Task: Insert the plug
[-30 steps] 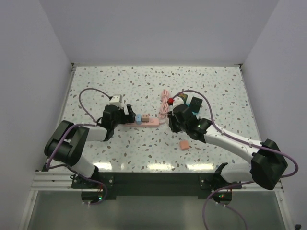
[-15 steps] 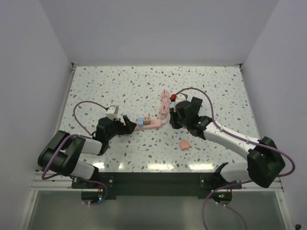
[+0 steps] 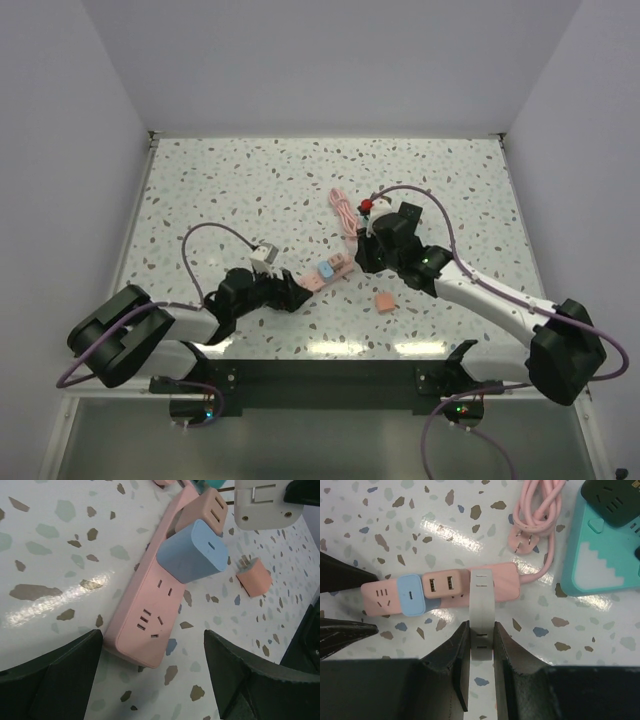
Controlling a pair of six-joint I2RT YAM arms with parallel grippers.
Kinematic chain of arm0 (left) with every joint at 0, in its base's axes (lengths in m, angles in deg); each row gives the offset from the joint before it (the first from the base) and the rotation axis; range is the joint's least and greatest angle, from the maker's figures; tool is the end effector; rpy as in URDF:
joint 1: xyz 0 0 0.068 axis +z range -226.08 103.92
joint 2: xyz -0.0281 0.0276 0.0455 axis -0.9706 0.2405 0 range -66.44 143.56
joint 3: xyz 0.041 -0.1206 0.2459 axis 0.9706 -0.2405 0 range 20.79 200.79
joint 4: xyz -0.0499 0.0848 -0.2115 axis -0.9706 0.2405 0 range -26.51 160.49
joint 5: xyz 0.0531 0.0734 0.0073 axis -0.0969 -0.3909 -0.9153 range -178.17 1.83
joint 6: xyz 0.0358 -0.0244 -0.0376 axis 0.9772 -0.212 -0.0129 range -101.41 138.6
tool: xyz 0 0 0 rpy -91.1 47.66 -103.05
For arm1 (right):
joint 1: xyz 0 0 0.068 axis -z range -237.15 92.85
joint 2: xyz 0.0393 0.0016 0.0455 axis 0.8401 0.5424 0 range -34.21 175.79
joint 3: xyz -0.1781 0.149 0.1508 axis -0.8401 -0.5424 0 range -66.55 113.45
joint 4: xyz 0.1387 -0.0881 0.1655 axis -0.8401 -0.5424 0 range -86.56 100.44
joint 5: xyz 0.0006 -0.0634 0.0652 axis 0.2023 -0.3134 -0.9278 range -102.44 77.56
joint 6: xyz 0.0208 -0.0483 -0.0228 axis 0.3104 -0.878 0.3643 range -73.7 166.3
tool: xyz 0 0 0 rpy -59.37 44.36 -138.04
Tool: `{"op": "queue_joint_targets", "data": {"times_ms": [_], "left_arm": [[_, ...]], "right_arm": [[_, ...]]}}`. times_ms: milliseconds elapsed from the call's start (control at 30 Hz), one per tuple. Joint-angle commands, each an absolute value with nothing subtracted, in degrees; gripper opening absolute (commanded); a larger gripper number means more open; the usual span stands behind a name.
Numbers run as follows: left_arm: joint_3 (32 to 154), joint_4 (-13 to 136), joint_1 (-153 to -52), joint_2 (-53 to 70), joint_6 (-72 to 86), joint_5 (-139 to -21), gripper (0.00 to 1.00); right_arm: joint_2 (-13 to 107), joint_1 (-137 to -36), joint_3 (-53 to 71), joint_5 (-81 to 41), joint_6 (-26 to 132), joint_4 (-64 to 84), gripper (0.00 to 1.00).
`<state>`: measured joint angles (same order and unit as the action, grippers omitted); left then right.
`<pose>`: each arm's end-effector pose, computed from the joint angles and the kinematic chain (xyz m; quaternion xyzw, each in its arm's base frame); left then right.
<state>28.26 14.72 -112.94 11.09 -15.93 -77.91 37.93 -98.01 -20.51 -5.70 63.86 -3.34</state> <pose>0.1541 -0.1244 0.1527 0.0672 0.8211 -0.3878 0.4134 0.1882 0.1564 0.2549 -0.1582 0.8907 0.1599 0.3951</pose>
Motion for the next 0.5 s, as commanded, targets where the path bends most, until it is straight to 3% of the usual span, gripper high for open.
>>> {"op": "queue_joint_targets", "data": {"times_ms": [0, 233, 467], "left_arm": [[27.83, 8.65, -116.85, 9.93, -19.02, -77.09, 0.87], [27.82, 14.33, -118.01, 8.09, -15.87, -82.62, 0.87], [27.12, 17.26, -117.92, 5.63, -11.03, -87.63, 0.88]], "right_arm": [[32.08, -98.46, -19.97, -6.99, 63.88, -6.87, 0.0], [26.61, -100.48, -13.74, -14.88, 58.7, -18.37, 0.0], [36.69, -107.16, -1.08, -16.48, 54.03, -28.14, 0.0]]}}
